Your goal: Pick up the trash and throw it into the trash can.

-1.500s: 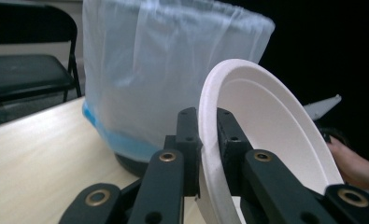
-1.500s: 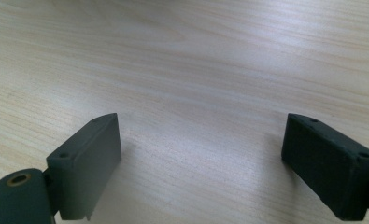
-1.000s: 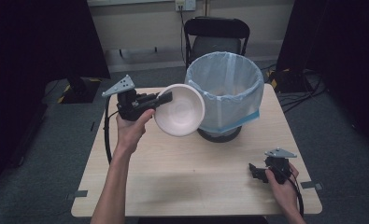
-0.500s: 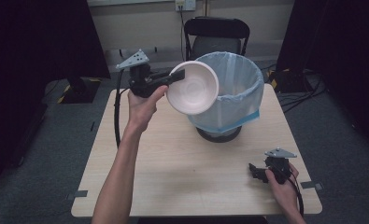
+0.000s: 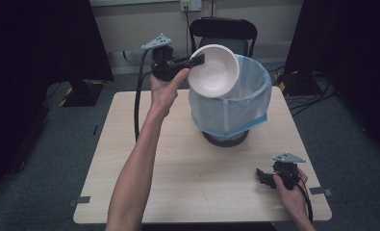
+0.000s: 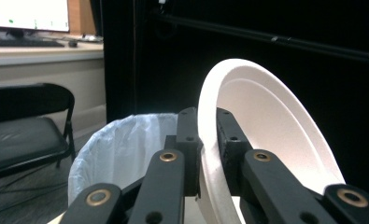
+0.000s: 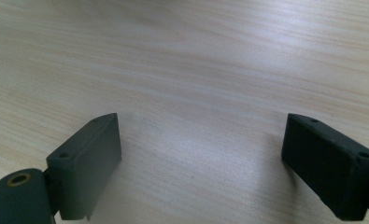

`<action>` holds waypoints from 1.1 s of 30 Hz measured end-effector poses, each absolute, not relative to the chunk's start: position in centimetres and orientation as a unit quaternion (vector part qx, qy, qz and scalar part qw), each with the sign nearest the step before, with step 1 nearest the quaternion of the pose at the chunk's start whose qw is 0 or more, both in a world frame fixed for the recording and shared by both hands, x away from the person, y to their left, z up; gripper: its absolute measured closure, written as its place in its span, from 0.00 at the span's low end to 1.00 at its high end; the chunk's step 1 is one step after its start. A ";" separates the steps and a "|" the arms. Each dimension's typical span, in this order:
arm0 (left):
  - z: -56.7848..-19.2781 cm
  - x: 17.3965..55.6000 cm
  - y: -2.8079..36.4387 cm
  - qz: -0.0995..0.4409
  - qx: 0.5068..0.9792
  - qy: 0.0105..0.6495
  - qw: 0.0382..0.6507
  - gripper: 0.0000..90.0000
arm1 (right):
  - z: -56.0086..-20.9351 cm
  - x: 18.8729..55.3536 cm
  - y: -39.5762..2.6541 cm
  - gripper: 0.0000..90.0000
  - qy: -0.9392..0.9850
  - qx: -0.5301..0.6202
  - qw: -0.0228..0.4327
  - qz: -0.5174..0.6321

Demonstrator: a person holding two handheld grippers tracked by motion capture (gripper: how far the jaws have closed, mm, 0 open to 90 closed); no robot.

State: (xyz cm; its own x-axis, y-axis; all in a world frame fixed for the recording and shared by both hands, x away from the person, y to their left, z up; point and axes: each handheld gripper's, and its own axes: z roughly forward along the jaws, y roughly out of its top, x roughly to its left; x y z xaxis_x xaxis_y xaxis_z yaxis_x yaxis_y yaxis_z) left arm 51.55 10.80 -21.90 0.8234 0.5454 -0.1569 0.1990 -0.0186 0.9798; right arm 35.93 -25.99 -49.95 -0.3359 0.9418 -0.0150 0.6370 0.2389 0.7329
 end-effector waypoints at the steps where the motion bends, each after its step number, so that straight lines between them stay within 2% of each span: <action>1: -21.9 51.6 10.8 0.134 0.701 0.265 0.648 0.92 | -50.0 35.9 -26.0 0.12 0.751 0.526 0.236 0.323; 10: -22.4 53.8 9.0 0.127 0.698 0.285 0.644 0.90 | -50.0 35.9 -26.0 0.12 0.750 0.526 0.237 0.323; 13: -22.6 54.2 8.3 0.129 0.699 0.290 0.640 0.79 | -50.0 35.9 -26.0 0.12 0.750 0.526 0.237 0.323; 24: -22.8 54.1 7.8 0.121 0.706 0.289 0.636 0.60 | -50.0 35.9 -26.0 0.12 0.750 0.526 0.237 0.323; 33: -23.0 53.7 8.3 0.132 0.711 0.292 0.626 0.36 | -50.0 35.9 -26.0 0.12 0.750 0.526 0.236 0.323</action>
